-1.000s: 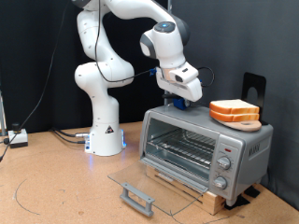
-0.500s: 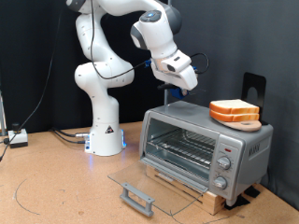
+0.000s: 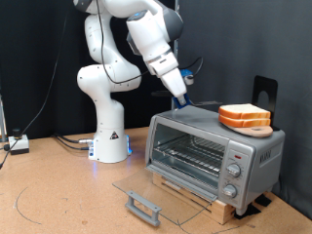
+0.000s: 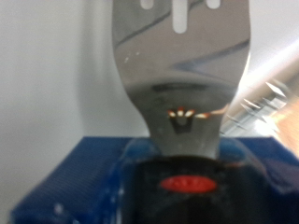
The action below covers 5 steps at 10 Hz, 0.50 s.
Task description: Make a piece of toast with the oven
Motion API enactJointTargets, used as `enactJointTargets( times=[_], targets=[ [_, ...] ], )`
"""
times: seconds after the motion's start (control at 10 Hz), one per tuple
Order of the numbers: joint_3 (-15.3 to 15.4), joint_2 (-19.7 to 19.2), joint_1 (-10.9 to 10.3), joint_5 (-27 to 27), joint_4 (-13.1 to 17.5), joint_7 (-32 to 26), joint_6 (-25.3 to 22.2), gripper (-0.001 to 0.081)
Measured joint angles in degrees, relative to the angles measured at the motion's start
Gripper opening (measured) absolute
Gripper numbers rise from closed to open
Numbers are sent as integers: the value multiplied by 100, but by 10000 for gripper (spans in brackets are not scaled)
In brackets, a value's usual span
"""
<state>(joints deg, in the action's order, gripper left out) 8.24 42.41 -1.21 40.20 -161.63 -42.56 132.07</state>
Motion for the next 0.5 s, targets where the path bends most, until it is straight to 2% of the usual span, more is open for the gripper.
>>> enactJointTargets(
  times=[0.1,0.2,0.5],
  targets=[
    [-36,-1,193,-16,-21,-2,158,396],
    [-146,-1,361,-108,-18,-66,106,396],
    [-795,-4,751,-706,72,-685,-760,396]
  ],
)
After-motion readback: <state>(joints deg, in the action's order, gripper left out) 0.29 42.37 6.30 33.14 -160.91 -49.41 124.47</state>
